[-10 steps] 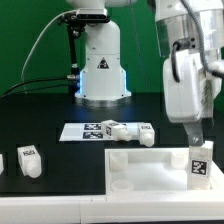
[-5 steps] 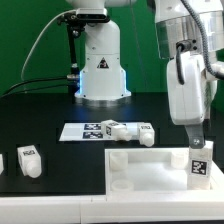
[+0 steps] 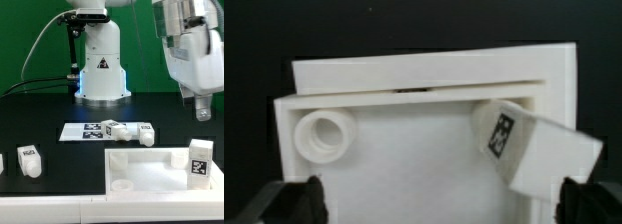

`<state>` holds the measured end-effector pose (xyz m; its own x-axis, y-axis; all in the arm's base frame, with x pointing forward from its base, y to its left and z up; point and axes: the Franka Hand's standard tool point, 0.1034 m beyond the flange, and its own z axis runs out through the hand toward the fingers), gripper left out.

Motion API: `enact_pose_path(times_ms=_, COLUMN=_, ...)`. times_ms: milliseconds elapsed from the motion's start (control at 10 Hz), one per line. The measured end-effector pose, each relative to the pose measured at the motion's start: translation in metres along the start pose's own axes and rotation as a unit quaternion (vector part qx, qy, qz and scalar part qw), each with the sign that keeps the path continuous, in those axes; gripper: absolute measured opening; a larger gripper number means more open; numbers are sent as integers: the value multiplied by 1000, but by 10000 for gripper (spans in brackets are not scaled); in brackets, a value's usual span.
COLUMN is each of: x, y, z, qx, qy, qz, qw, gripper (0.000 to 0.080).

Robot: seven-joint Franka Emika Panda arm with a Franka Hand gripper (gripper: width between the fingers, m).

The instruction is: Assemble square table

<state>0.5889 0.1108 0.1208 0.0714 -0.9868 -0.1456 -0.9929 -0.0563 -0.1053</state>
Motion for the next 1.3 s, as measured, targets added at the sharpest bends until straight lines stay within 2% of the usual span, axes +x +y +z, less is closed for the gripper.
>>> enact_pose_path(times_ms=300, x=1, y=2, z=1, qx=-2, qy=1, qz=-112, qw=994, gripper=649)
enact_pose_path(times_ms=400, x=3, y=13, z=3, qx=-6, qy=-1, qz=-174, qw=985, gripper=649)
enact_pose_path(times_ms=600, x=-2, y=45, z=0, qx=-35, qy=-14, qz=-245, qw=969, gripper=649)
enact_pose_path(times_ms=1000, x=0, y=45, z=-1, qx=-36, qy=-8, qz=-390, qw=920, gripper=649)
enact_pose_path(times_ms=1100, x=3, y=47, z=1, qx=-30, qy=-15, qz=-415, qw=909, gripper=649)
enact_pose_path(times_ms=1200, x=11, y=67, z=9, qx=-32, qy=-29, qz=-447, qw=894, gripper=649)
enact_pose_path(times_ms=1300, x=14, y=90, z=18, qx=-49, qy=-41, qz=-486, qw=872, gripper=649)
